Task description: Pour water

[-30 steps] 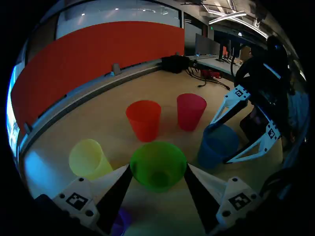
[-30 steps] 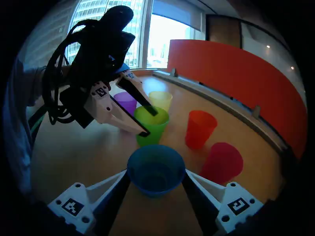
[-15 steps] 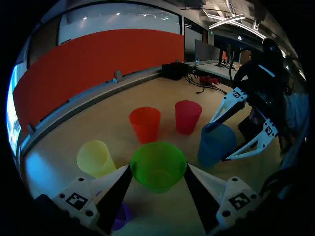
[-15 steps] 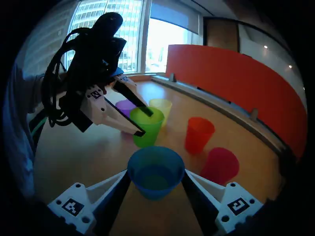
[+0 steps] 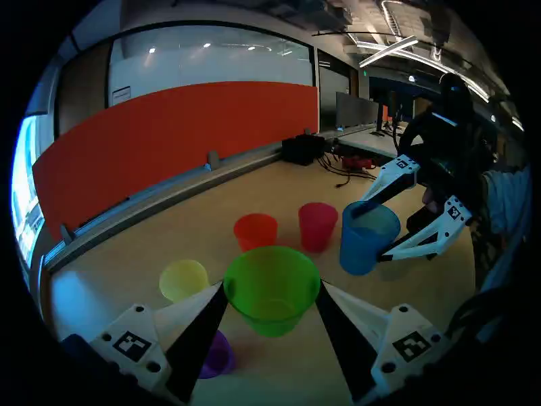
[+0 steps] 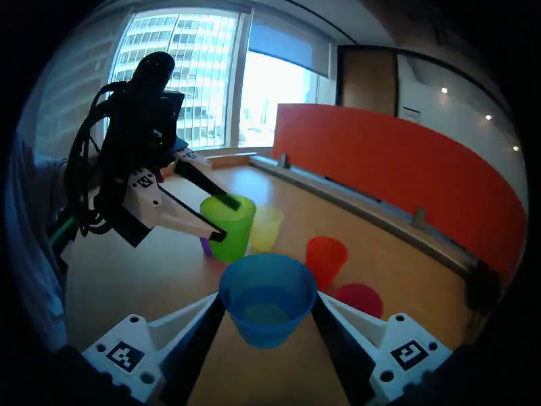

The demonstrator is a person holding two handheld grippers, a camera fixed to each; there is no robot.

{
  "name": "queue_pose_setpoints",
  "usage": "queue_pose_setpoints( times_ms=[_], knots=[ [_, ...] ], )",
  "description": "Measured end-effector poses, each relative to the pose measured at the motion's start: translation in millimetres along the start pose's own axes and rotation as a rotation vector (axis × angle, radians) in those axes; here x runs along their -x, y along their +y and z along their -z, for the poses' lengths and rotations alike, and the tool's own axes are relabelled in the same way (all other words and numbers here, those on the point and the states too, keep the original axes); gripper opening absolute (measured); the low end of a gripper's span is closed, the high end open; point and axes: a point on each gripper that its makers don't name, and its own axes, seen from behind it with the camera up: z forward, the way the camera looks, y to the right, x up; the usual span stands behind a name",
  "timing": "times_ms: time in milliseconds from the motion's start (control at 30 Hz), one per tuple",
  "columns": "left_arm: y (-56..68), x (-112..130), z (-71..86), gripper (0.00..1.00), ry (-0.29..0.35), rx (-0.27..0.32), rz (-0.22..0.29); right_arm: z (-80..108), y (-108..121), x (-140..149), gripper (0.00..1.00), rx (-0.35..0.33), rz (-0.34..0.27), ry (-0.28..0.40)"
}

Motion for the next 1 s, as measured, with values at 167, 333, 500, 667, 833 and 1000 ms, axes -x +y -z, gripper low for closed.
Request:
queue_pose_setpoints(
  times_ms=[167,333,500,667,833,1000],
  knots=[
    [-1.2,-13.2,15.5,0.88,0.042,-0.013,-0.006,10.2,-0.6,-18.2,0.91,0.021,-0.007,0.043],
    [0.4,-24.6,29.3,0.88,0.081,-0.019,-0.014,17.5,-1.6,-35.1,0.91,0.038,-0.011,0.086],
    [1.9,-34.5,40.6,0.88,0.120,-0.020,-0.015,23.6,-1.8,-50.5,0.90,0.051,-0.013,0.125],
    [1.2,-43.6,50.4,0.88,0.162,-0.020,-0.002,28.5,-3.4,-63.2,0.90,0.061,-0.011,0.160],
    [2.4,-50.6,58.2,0.88,0.199,-0.008,0.019,32.2,-4.7,-73.1,0.90,0.070,-0.017,0.191],
    [6.4,-57.7,67.3,0.89,0.243,0.008,0.027,35.7,-4.9,-83.7,0.90,0.077,-0.031,0.225]
  ],
)
